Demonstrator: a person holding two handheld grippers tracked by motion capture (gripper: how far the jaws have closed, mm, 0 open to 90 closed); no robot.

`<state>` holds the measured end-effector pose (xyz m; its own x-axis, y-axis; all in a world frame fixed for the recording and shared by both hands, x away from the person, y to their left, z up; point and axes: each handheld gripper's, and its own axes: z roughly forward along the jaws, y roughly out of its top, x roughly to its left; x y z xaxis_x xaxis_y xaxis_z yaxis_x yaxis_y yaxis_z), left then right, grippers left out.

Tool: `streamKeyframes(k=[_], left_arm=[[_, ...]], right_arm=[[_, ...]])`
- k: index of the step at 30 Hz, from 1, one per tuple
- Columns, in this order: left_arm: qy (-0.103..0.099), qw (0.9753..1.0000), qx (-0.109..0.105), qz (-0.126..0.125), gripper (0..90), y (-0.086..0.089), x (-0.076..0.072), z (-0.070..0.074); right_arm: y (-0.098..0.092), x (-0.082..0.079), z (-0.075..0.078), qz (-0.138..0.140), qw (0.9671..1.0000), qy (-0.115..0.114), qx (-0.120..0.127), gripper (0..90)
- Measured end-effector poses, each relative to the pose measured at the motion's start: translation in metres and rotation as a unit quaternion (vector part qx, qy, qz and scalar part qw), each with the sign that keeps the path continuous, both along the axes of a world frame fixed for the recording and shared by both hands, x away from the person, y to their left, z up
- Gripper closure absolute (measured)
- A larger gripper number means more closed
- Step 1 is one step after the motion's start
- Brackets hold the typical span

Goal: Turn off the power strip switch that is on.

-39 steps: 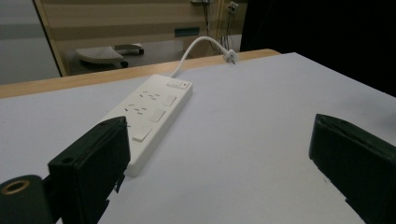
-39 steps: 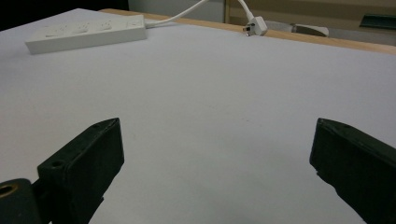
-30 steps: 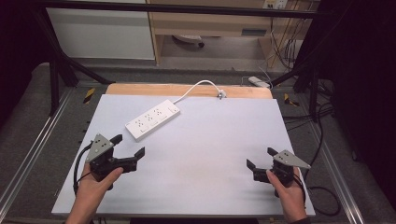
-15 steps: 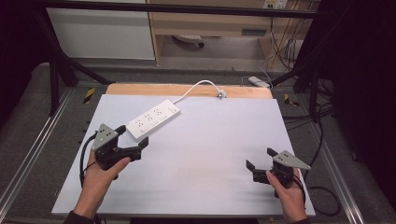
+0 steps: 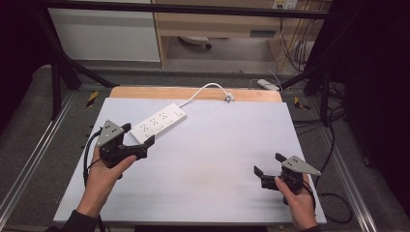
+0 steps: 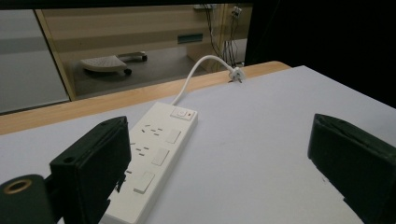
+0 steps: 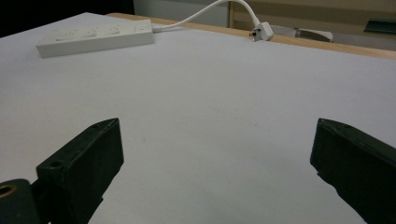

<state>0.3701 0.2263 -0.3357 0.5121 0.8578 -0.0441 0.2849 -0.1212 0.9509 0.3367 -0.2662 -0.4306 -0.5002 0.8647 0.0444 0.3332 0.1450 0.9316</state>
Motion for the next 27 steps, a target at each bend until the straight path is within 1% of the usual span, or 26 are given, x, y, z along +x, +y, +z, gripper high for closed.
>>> streamKeyframes(k=[6,10,13,16,19,23,27], left_arm=[[-0.001,1.0000,0.002,0.002,5.9,-0.001,0.005,0.001],[-0.001,0.9999,-0.008,0.010,6.0,-0.001,0.009,0.003],[-0.003,0.9999,-0.006,0.016,6.0,0.001,0.013,0.005],[0.001,0.9998,-0.008,0.019,6.0,0.004,0.018,0.007],[0.001,0.9998,-0.003,0.021,6.1,0.006,0.021,0.007],[0.005,0.9996,-0.008,0.026,6.2,0.009,0.026,0.006],[0.008,0.9996,-0.001,0.028,6.2,0.009,0.030,0.007]], right_arm=[[0.001,0.000,0.000,0.003,1.0000,0.002,-0.002,2.9],[0.002,0.000,-0.001,0.004,1.0000,0.002,-0.002,2.9],[0.002,-0.001,0.000,0.004,1.0000,0.000,-0.004,2.9],[0.003,-0.001,0.000,0.006,1.0000,0.002,-0.004,2.9],[0.003,-0.002,0.000,0.006,1.0000,0.001,-0.004,2.9],[0.004,-0.002,0.000,0.007,0.9999,0.001,-0.008,2.8],[0.003,-0.003,0.001,0.006,1.0000,0.001,-0.005,2.8]])
